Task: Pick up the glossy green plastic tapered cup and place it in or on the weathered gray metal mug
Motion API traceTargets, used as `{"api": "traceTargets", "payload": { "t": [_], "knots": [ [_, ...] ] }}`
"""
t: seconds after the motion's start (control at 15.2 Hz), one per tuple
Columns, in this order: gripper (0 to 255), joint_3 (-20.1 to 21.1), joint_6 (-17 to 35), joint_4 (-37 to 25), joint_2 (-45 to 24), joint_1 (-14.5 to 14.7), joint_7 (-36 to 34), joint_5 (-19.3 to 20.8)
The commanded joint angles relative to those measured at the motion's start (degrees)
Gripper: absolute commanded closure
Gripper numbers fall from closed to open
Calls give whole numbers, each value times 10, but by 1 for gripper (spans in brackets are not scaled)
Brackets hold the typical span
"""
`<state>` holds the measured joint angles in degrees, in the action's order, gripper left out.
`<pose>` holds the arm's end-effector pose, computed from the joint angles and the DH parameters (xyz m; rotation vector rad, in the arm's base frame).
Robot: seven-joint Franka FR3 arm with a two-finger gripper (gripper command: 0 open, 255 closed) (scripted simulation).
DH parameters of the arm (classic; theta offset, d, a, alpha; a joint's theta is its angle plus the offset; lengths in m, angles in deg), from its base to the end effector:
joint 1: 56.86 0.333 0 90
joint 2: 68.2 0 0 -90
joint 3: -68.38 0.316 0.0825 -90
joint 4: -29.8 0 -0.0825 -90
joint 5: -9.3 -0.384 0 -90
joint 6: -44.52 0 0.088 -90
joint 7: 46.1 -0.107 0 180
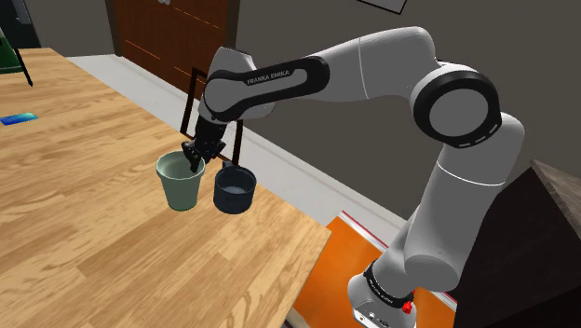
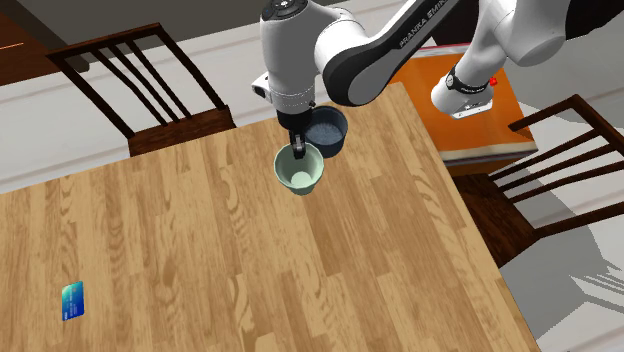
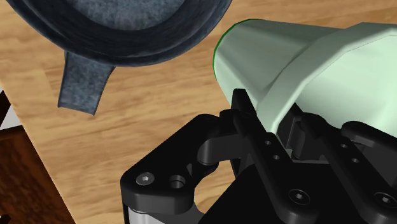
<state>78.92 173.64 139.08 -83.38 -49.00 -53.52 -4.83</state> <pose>0.5903 0.1974 0.3712 -2.8835 -0.0506 -0.0370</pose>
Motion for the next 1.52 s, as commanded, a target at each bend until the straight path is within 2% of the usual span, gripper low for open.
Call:
{"api": "traceTargets", "payload": {
  "t": [0.0, 1.45],
  "knots": [
    [255, 0, -6, -3, 3, 0, -1, 0],
    [255, -2, -158, -106, 54, -4, -35, 11]
  ]
}}
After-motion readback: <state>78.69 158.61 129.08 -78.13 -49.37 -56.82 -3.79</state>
